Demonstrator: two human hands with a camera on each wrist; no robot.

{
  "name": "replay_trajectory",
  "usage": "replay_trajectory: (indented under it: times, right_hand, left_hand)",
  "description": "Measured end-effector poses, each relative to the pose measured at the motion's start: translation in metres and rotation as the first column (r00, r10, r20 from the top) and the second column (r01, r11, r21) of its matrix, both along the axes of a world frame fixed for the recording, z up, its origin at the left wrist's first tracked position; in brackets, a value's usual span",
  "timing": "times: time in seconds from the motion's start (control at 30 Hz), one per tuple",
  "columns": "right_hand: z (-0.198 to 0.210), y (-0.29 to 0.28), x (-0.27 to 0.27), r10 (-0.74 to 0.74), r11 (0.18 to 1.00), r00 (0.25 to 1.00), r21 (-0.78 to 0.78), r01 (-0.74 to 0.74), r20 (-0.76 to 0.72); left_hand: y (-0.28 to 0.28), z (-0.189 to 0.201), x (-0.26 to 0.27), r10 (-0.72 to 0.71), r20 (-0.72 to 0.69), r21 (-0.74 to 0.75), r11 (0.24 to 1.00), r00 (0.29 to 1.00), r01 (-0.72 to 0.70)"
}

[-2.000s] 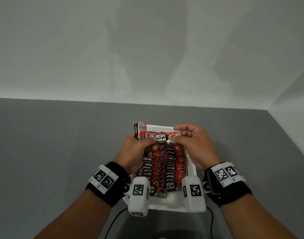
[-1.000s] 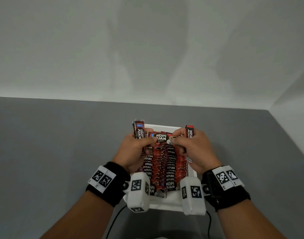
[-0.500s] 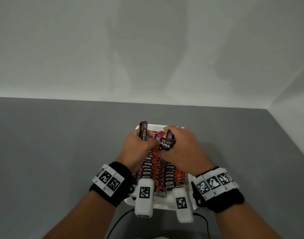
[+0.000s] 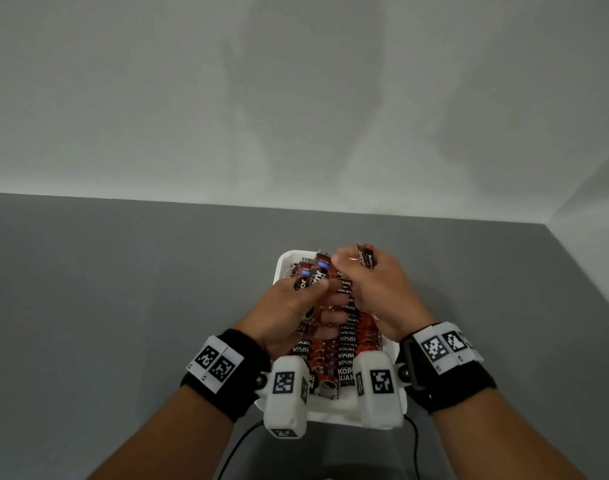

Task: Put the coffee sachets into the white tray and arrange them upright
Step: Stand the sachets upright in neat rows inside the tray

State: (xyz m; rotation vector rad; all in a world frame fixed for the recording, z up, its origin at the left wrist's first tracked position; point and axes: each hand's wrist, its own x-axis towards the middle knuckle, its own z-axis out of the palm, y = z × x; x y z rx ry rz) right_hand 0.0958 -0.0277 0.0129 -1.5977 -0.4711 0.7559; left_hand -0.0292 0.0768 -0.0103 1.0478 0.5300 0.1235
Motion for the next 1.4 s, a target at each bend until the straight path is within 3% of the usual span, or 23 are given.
replay_trajectory:
  times: [0.1,0.3,0.4,0.47,0.57,0.67,0.73,0.8,0.9,0.97,1.07,1.17,1.23,1.3,1.4]
  right_hand:
    - [0.003,0.003,0.003,-0.003,1.000,0.998,-0.003,0.003,0.064]
    - [-0.002,-0.002,0.010,-0.064,0.998,0.992,-0.022,0.066,0.105]
    - [0.004,-0.001,0.001,-0.162,0.984,0.986,0.070,0.165,-0.041]
    - [0.007,0.000,-0.006,-0.132,0.980,0.977,0.128,0.155,-0.170]
    - [0.001,0.009,-0.015,-0.084,0.989,0.985,0.110,0.101,-0.149]
    - [0.002,0.015,-0.016,-0.134,0.989,0.983,0.049,0.141,-0.124]
    - [0.004,0.011,-0.010,-0.166,0.983,0.973,0.050,0.176,-0.161]
    - [0.004,0.007,-0.004,-0.180,0.982,0.966,0.018,0.187,-0.186]
    - [-0.005,-0.001,-0.001,-0.160,0.986,0.967,0.021,0.167,-0.199]
    - [-0.006,-0.005,-0.006,-0.107,0.992,0.977,0.040,0.117,-0.186]
    - [-0.001,-0.007,-0.015,-0.015,0.999,0.991,0.048,0.022,-0.130]
    - [-0.005,-0.003,-0.015,-0.018,0.999,0.998,0.027,0.020,-0.060]
    - [-0.006,-0.002,-0.013,-0.044,0.999,0.999,0.031,0.045,-0.028]
    - [-0.004,-0.002,-0.012,-0.054,0.996,0.997,0.061,0.058,-0.061]
    - [-0.001,0.000,-0.017,-0.033,0.993,0.994,0.106,0.044,-0.105]
  left_hand:
    - [-0.004,-0.004,0.002,-0.018,-0.019,0.101,0.995,1.000,0.020]
    - [0.003,-0.010,0.001,0.138,-0.017,0.239,0.962,0.990,-0.130]
    - [-0.001,-0.006,0.004,0.250,0.037,0.253,0.934,0.967,-0.251]
    - [-0.002,-0.009,0.006,0.262,0.068,0.354,0.896,0.963,-0.269]
    - [-0.013,-0.008,0.010,0.198,0.098,0.464,0.858,0.975,-0.221]
    - [-0.023,-0.006,0.012,0.134,0.088,0.372,0.915,0.987,-0.158]
    - [-0.021,-0.009,0.010,0.166,0.040,0.164,0.972,0.985,-0.171]
    - [-0.012,-0.011,0.007,0.208,-0.005,-0.013,0.978,0.978,-0.208]
    - [-0.003,-0.013,0.003,0.225,0.024,-0.064,0.973,0.974,-0.223]
    - [-0.003,-0.013,0.003,0.203,0.104,-0.013,0.979,0.974,-0.203]
    - [-0.006,-0.012,0.003,0.201,0.106,0.194,0.956,0.974,-0.218]
    - [-0.008,-0.011,0.002,0.171,0.105,0.364,0.910,0.980,-0.197]
    - [-0.008,-0.012,0.001,0.182,0.114,0.399,0.892,0.977,-0.212]
    - [-0.007,-0.013,0.000,0.199,0.123,0.416,0.879,0.972,-0.233]
    - [-0.008,-0.015,0.005,0.215,0.135,0.561,0.788,0.967,-0.253]
